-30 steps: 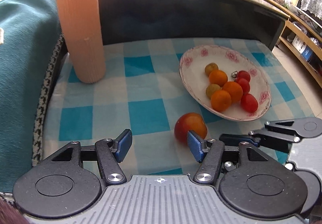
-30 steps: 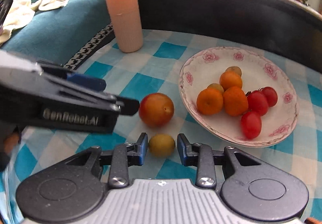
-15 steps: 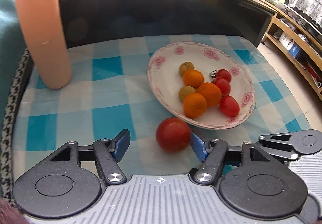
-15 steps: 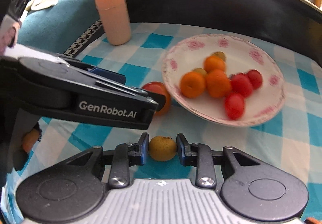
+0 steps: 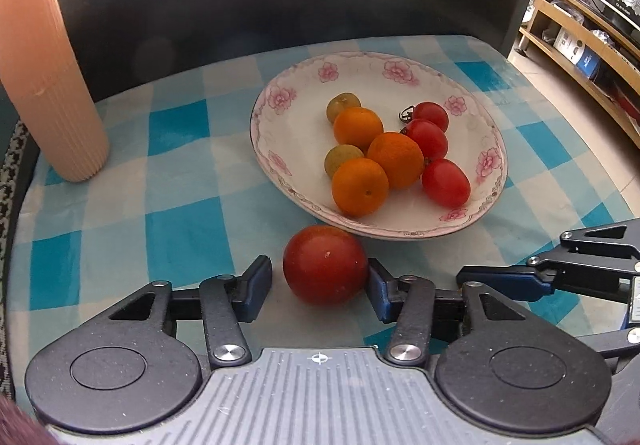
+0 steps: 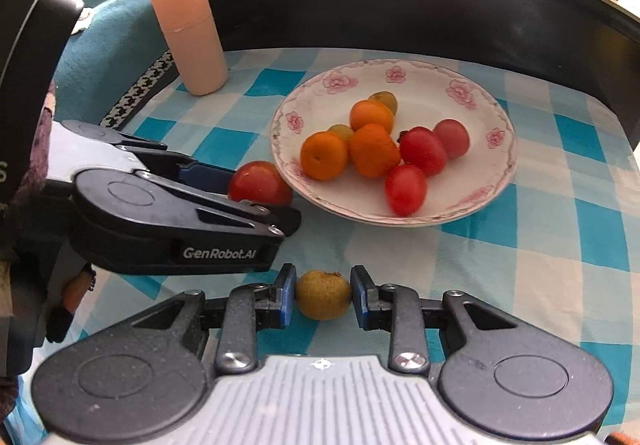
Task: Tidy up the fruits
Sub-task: 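Close the left gripper on the large red tomato while the right gripper grasps the brown fruit, then carry the large tomato and brown fruit over the plate with both grippers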
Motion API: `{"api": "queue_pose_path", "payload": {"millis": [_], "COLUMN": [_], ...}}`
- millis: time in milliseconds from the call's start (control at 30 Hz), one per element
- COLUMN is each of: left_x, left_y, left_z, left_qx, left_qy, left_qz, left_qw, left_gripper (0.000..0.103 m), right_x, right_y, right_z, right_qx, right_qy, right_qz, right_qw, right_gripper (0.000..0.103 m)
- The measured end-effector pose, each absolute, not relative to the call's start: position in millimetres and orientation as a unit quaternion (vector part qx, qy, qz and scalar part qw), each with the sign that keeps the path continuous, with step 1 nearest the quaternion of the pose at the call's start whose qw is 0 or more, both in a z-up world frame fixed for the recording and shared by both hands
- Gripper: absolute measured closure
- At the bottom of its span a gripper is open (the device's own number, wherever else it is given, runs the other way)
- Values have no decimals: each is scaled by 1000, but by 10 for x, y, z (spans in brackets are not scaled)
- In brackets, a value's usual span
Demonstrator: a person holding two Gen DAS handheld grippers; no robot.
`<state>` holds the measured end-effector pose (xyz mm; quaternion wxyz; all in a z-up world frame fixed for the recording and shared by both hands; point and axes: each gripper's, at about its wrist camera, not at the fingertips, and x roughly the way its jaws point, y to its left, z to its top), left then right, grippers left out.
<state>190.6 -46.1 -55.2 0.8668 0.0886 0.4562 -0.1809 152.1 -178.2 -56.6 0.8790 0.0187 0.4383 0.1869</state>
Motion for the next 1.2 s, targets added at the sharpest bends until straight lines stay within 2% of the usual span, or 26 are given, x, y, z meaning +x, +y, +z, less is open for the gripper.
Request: {"api": "queue_pose_path", "payload": {"millis": [33, 333, 667, 1100, 1200], "left_x": [1904, 1845, 1445, 1018, 1024], "left_y": [-470, -482, -352, -290, -285], "left_z": [-551, -505, -337, -528, -531], "left_qx": [89, 88, 87, 121, 121], "left_qy": [455, 455, 450, 463, 462], "left_qz": [-183, -184, -193, -207, -211], "left_qw": [867, 867, 867, 853, 853], "left_gripper": [52, 53, 53, 52, 48], "right_x": [1519, 1472, 1121, 832, 837], "right_y": [-1793, -1834, -1861, -1761, -1791], "right_z": [-565, -501, -404, -609, -617], "right_qx": [19, 15, 11, -39, -32], "right_qy": [438, 434, 431, 433, 434], "right_qz": [186, 182, 173, 155, 158], "right_qw": [879, 882, 886, 887, 887], "right_gripper": [58, 58, 58, 57, 57]}}
